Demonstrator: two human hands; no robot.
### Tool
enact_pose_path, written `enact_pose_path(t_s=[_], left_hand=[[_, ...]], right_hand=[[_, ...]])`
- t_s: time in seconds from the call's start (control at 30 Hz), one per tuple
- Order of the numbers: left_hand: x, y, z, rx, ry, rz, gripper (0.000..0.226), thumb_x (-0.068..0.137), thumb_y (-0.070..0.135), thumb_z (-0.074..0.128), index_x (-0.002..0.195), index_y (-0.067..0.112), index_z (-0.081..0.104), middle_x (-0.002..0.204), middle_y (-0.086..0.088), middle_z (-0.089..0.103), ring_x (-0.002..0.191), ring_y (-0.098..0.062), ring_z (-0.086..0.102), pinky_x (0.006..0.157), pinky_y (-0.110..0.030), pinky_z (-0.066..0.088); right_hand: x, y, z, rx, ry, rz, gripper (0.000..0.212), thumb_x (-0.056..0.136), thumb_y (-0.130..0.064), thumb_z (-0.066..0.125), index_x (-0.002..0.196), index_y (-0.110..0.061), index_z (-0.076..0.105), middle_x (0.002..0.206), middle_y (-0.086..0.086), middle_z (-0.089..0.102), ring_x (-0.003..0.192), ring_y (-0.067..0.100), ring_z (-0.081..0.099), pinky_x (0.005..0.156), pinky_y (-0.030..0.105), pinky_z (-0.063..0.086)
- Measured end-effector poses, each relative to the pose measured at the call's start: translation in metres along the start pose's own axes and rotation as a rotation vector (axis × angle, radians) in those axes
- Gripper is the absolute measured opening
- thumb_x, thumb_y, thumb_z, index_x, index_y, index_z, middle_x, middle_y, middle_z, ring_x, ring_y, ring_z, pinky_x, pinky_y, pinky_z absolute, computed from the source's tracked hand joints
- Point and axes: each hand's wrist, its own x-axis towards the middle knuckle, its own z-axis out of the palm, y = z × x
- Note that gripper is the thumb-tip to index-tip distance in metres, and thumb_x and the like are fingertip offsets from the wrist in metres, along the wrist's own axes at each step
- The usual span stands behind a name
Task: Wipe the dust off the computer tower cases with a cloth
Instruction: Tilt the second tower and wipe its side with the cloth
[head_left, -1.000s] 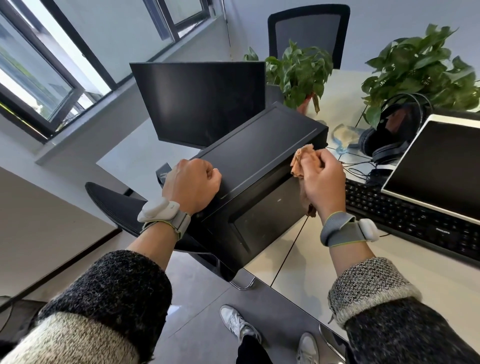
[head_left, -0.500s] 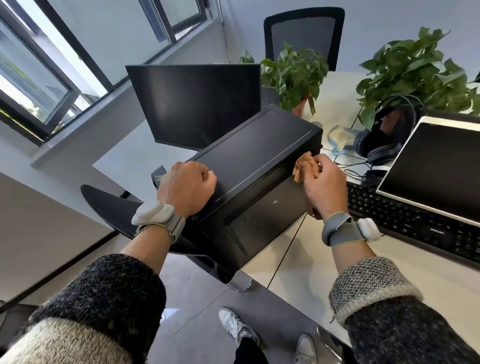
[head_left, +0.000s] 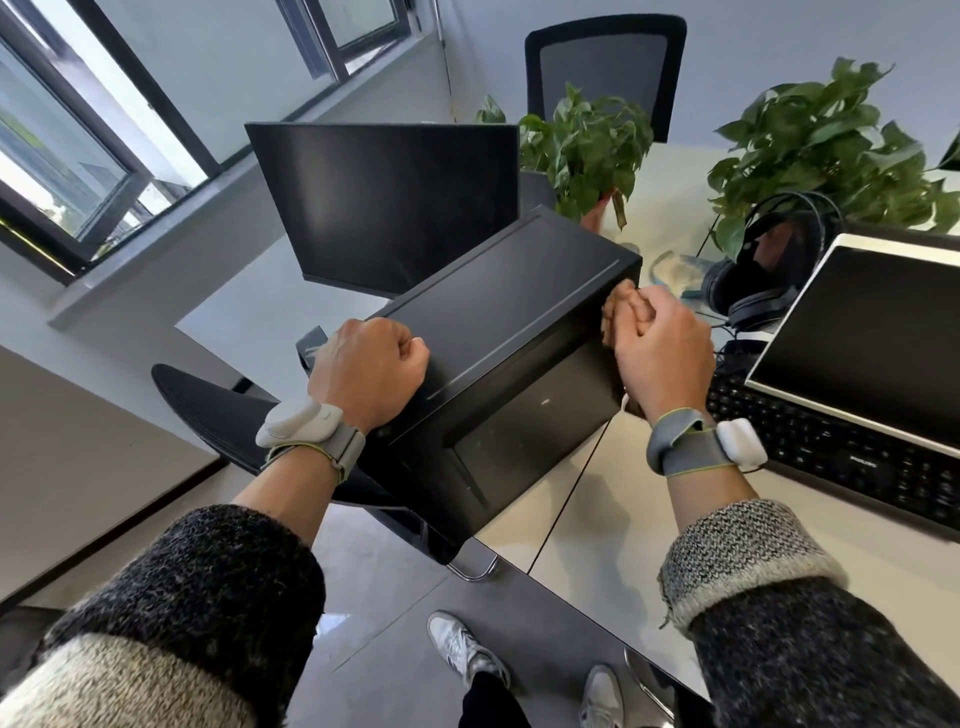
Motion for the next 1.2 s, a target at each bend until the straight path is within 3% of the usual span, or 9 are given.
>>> enact_pose_path(t_s=[0.13,0.27,0.37,0.5,0.67,0.87,1.0,1.13,1.2], left_hand=[[0.002,-0.002,-0.002,-0.003,-0.006,-0.006,0.042,0.092,0.032,0.053,0.055,0.012,0.052,0.052,-0.005,0.053,0.052,-0.024,0.055,0.052,-0.029,0.046],[0.001,0.001,0.0,0.0,-0.009,-0.012,0.043,0.093,0.033,0.053,0.055,0.012,0.052,0.053,-0.004,0.052,0.053,-0.023,0.054,0.053,-0.029,0.043],[0.001,0.0,0.0,0.007,-0.007,-0.022,0.042,0.092,0.032,0.053,0.056,0.012,0.053,0.054,-0.005,0.053,0.053,-0.023,0.054,0.053,-0.028,0.039],[0.0,0.001,-0.002,-0.001,-0.002,-0.006,0.044,0.093,0.029,0.055,0.052,0.015,0.049,0.052,-0.004,0.05,0.05,-0.02,0.05,0.05,-0.024,0.032],[0.0,-0.001,0.0,0.008,0.006,-0.011,0.042,0.092,0.03,0.054,0.054,0.012,0.051,0.053,-0.006,0.052,0.051,-0.023,0.052,0.051,-0.026,0.034],[0.001,0.0,0.0,-0.009,0.0,-0.014,0.042,0.093,0.028,0.054,0.053,0.016,0.05,0.052,-0.005,0.052,0.049,-0.02,0.051,0.052,-0.023,0.034],[-0.001,0.001,-0.002,-0.025,0.001,-0.024,0.045,0.093,0.027,0.055,0.05,0.018,0.046,0.05,-0.001,0.048,0.047,-0.017,0.048,0.051,-0.022,0.031],[-0.002,0.004,-0.004,-0.021,0.001,-0.025,0.046,0.094,0.025,0.055,0.049,0.019,0.043,0.049,0.001,0.045,0.047,-0.015,0.045,0.049,-0.021,0.028],[-0.002,0.006,-0.005,-0.016,0.001,-0.028,0.047,0.094,0.024,0.056,0.049,0.02,0.043,0.049,0.002,0.044,0.046,-0.015,0.045,0.049,-0.02,0.028]], right_hand=[[-0.003,-0.013,0.007,0.064,0.024,-0.066,0.016,0.107,-0.033,0.053,0.106,-0.018,0.056,0.089,-0.006,0.055,0.08,0.019,0.048,0.069,0.032,0.035],[-0.002,0.005,0.012,0.042,-0.071,0.028,0.019,0.108,-0.036,0.049,0.103,-0.018,0.052,0.084,0.0,0.055,0.085,0.036,0.056,0.067,0.038,0.034],[0.008,0.002,0.007,0.08,0.023,0.001,0.02,0.106,-0.034,0.053,0.107,-0.015,0.058,0.091,0.008,0.065,0.089,0.037,0.06,0.072,0.039,0.041],[0.015,-0.002,0.013,0.175,0.12,0.005,0.016,0.105,-0.034,0.054,0.11,-0.02,0.059,0.1,0.006,0.07,0.092,0.033,0.063,0.073,0.034,0.039],[0.021,0.026,0.016,0.1,-0.011,0.12,0.025,0.105,-0.037,0.054,0.106,-0.015,0.064,0.098,0.015,0.07,0.097,0.043,0.061,0.077,0.046,0.048],[0.025,0.021,0.011,0.163,0.106,0.007,0.027,0.1,-0.038,0.058,0.095,-0.015,0.071,0.083,0.006,0.07,0.079,0.033,0.061,0.072,0.041,0.051],[0.025,0.026,0.008,0.117,-0.022,0.071,0.032,0.099,-0.04,0.059,0.111,-0.017,0.078,0.095,0.014,0.076,0.09,0.04,0.067,0.079,0.045,0.057],[0.034,0.016,-0.003,0.133,0.04,0.003,0.031,0.098,-0.04,0.061,0.092,-0.012,0.073,0.084,0.01,0.072,0.08,0.034,0.062,0.076,0.043,0.055],[0.032,0.011,-0.001,0.176,0.072,0.005,0.025,0.097,-0.039,0.062,0.099,-0.016,0.071,0.091,0.008,0.073,0.085,0.03,0.063,0.08,0.04,0.054]])
